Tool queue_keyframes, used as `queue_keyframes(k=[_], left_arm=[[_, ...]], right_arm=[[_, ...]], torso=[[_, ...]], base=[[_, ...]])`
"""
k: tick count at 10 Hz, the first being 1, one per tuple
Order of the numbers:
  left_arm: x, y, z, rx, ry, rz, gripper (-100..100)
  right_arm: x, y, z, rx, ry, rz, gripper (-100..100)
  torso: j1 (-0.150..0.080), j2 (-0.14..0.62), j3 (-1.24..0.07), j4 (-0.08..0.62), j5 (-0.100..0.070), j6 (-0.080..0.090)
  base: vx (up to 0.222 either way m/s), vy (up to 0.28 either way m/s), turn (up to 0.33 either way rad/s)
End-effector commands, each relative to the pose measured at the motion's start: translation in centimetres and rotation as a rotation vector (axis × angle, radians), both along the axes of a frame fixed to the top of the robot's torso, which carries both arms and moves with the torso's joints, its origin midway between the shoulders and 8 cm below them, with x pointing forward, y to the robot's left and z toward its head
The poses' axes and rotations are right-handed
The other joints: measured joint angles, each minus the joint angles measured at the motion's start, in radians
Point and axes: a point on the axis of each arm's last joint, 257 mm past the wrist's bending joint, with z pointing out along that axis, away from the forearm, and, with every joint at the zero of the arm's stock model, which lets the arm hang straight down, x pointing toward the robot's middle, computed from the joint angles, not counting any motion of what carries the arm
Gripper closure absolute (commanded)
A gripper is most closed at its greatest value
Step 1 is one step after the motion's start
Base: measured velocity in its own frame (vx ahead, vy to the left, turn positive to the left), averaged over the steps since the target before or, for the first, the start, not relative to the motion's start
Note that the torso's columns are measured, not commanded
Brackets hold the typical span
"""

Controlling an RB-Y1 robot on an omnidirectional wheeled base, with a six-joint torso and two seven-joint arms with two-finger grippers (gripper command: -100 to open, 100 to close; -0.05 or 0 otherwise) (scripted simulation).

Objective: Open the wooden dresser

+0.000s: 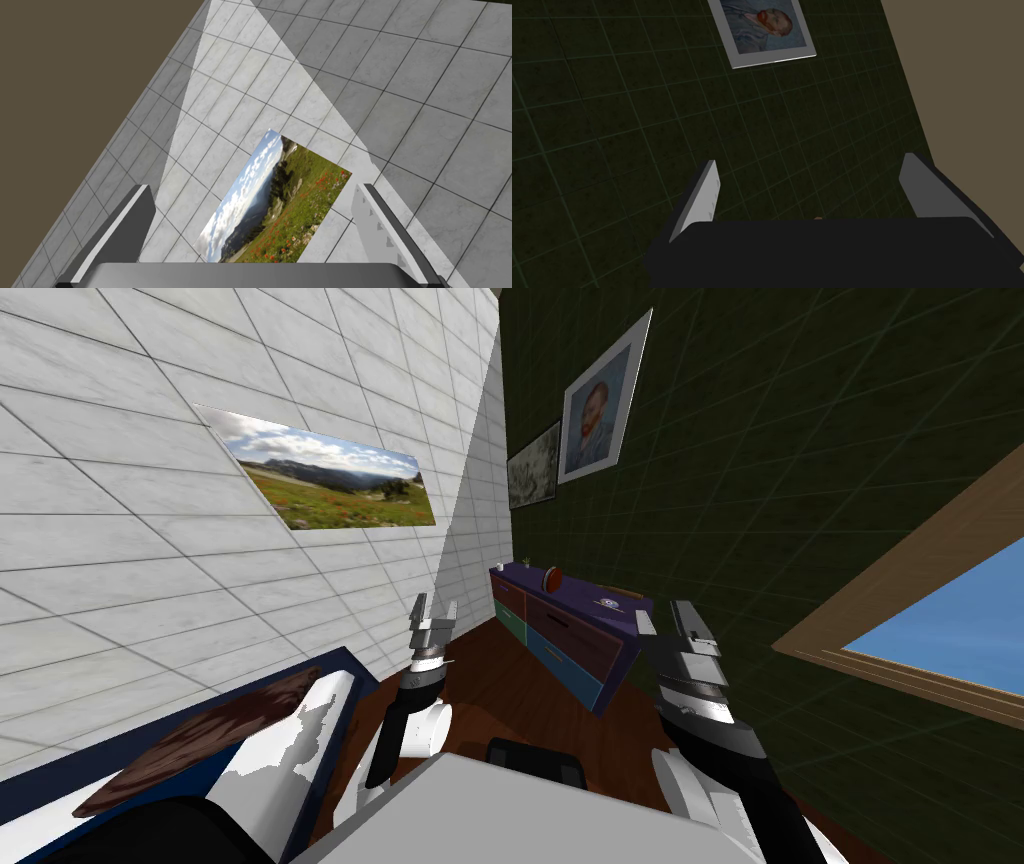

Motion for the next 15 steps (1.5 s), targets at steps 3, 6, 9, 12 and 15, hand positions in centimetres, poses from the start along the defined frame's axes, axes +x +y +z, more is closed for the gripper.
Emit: queue_keyframes(k=[3, 6, 9, 12, 15], left_arm=[[0.0, 0.0, 0.0, 0.000, 0.000, 0.000, 0], [0.0, 0.0, 0.0, 0.000, 0.000, 0.000, 0], [0.0, 0.0, 0.0, 0.000, 0.000, 0.000, 0], [0.0, 0.0, 0.0, 0.000, 0.000, 0.000, 0], [0.0, 0.0, 0.0, 0.000, 0.000, 0.000, 0]], right_arm=[[0.0, 0.0, 0.0, 0.000, 0.000, 0.000, 0], [0.0, 0.0, 0.0, 0.000, 0.000, 0.000, 0], [0.0, 0.0, 0.0, 0.000, 0.000, 0.000, 0], [1.6, 1.0, -2.3, -0.137, 0.087, -0.010, -100], [3.9, 1.0, -6.1, -0.303, 0.210, -0.076, -100]], torso=[[0.000, 0.175, -0.351, 0.176, 0.000, 0.000], [0.000, 0.396, -0.792, 0.396, 0.000, 0.000], [0.000, 0.618, -1.234, 0.617, 0.000, 0.000], [0.001, 0.733, -1.471, 0.734, 0.000, 0.000], [0.001, 0.737, -1.477, 0.738, 0.000, 0.000]], base=[[0.000, 0.000, 0.000], [0.000, 0.000, 0.000], [0.000, 0.000, 0.000], [0.033, 0.018, -0.018], [0.079, 0.050, -0.037]])
